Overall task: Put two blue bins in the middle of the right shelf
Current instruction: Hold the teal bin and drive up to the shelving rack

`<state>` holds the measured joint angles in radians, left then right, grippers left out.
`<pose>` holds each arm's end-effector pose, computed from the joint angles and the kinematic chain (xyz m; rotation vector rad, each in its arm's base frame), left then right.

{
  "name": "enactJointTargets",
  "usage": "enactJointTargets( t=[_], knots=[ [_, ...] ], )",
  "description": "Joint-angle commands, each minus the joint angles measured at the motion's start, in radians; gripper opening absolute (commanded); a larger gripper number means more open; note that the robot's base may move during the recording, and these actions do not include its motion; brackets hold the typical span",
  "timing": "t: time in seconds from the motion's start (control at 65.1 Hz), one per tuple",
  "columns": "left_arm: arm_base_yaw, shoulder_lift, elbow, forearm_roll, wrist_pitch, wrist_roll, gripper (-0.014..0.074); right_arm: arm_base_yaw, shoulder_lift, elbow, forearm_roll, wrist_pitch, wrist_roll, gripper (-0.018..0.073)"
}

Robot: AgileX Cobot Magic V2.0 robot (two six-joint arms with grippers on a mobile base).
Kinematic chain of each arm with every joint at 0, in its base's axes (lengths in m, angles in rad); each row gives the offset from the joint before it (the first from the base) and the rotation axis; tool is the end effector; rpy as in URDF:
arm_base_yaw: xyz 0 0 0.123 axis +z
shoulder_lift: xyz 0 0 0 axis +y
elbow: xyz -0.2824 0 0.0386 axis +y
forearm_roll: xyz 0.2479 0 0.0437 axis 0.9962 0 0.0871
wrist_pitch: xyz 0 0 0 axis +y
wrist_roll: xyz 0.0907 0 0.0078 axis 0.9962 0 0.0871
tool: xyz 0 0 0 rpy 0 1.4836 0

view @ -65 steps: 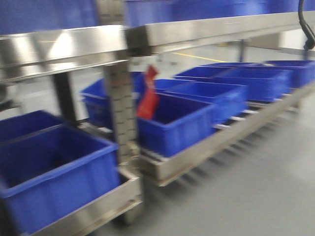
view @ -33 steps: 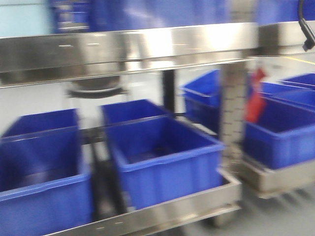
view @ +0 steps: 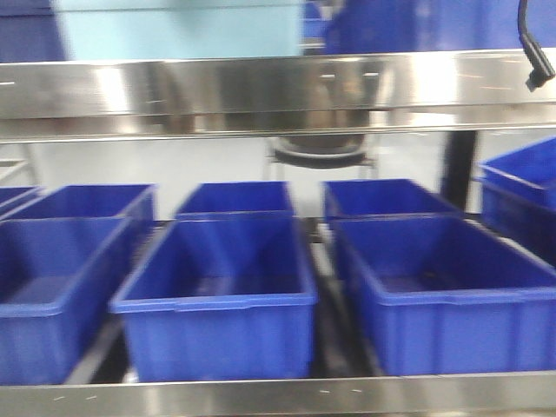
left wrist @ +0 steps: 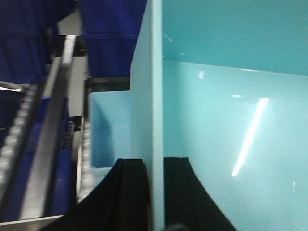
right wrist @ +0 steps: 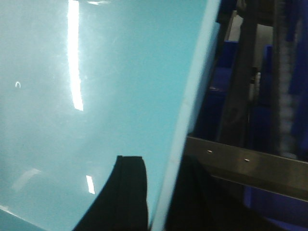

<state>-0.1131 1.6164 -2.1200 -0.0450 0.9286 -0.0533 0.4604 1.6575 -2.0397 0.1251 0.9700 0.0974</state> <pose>0.3308 -0.0409 0.5310 0.0558 1.9105 -0.1651 0.3149 0.1666 0.4907 -0.3695 2.0692 0.4898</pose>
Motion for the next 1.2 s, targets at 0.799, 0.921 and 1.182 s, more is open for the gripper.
enactJointTargets(
  t=[0.799, 0.921, 1.182],
  knots=[
    [-0.003, -0.013, -0.011, -0.033, -0.066, -0.010, -0.0111, 0.005, -0.012, -0.010, 0.027, -0.040, -0.031, -0.0151],
    [-0.003, -0.013, -0.011, -0.033, -0.066, -0.010, -0.0111, 0.005, -0.012, -0.010, 0.027, -0.040, -0.031, -0.0151],
    [-0.003, -0.013, -0.011, -0.033, -0.066, -0.010, -0.0111, 0.005, -0.012, -0.010, 0.027, -0.040, -0.031, -0.0151]
  ],
)
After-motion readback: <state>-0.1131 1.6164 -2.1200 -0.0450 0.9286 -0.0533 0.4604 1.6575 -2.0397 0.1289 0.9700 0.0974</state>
